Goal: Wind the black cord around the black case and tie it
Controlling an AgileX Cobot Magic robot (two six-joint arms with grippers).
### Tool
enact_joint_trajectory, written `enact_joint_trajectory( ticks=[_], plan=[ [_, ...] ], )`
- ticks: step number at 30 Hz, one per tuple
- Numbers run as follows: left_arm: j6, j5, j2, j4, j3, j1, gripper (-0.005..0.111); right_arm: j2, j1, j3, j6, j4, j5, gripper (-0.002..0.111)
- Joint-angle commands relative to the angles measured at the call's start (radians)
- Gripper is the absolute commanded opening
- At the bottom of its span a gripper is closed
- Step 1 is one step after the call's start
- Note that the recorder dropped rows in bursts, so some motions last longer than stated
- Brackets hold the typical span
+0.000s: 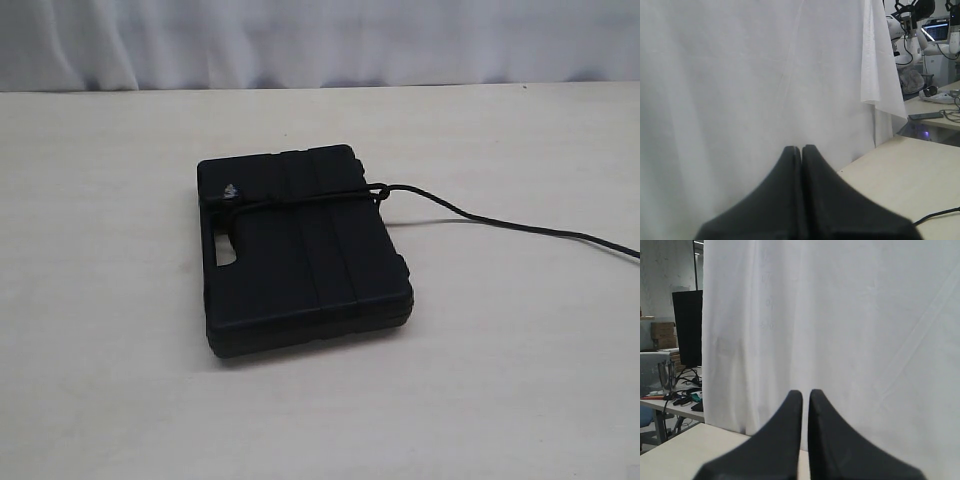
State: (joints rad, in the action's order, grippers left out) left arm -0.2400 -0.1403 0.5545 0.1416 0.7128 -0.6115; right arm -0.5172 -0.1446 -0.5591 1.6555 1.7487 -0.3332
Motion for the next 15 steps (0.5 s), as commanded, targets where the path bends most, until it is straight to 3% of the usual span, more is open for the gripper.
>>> enact_joint_trajectory(
  ticks=[1, 15],
  plan=[
    [0.008, 0.0, -0.003, 0.001, -0.002, 0.0, 0.0, 0.006, 0.003, 0.003, -0.005, -0.004, -0.008, 0.004],
    [0.008, 0.008, -0.005, -0.013, -0.045, 0.008, 0.0, 0.006, 0.003, 0.003, -0.005, -0.004, -0.008, 0.004]
  ],
)
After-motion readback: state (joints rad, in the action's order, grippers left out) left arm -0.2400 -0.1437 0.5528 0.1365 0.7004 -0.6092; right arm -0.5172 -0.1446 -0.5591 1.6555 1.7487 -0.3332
